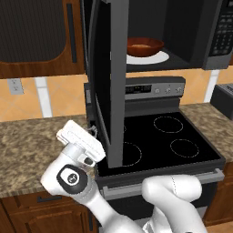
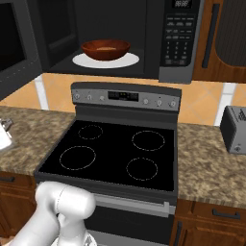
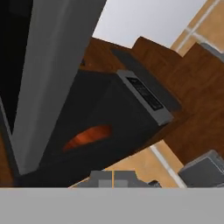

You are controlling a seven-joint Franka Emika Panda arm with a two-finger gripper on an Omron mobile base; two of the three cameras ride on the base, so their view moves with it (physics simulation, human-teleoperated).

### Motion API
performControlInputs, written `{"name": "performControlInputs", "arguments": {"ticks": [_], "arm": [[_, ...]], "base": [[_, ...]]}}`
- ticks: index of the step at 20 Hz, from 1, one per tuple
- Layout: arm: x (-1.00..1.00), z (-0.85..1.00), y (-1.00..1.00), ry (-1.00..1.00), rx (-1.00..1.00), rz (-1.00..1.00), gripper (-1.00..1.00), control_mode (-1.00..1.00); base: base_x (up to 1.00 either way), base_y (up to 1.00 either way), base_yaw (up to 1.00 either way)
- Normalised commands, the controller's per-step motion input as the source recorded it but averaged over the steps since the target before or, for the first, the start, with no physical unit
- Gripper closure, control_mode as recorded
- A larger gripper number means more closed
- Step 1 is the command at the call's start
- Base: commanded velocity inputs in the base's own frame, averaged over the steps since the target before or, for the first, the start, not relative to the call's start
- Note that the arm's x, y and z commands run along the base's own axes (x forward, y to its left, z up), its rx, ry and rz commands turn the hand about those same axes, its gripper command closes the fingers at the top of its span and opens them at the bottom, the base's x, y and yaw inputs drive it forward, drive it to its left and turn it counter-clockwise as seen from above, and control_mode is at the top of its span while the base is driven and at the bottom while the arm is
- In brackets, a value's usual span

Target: Open the microwave, place the bowl with waffle inside the microwave, then close the microwave door and turn it on.

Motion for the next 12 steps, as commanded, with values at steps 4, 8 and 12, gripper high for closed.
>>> {"name": "performControlInputs", "arguments": {"ticks": [4,8,12], "arm": [[-0.37,0.15,0.41,-0.28,-0.28,-0.05,1.00,-1.00],[-0.35,0.39,0.35,-0.30,-0.14,-0.04,1.00,-1.00],[-0.18,0.44,0.19,-0.34,0.00,-0.07,1.00,-1.00]], "base": [[0.00,0.00,0.00],[0.00,0.00,0.00],[0.00,0.00,0.00]]}}
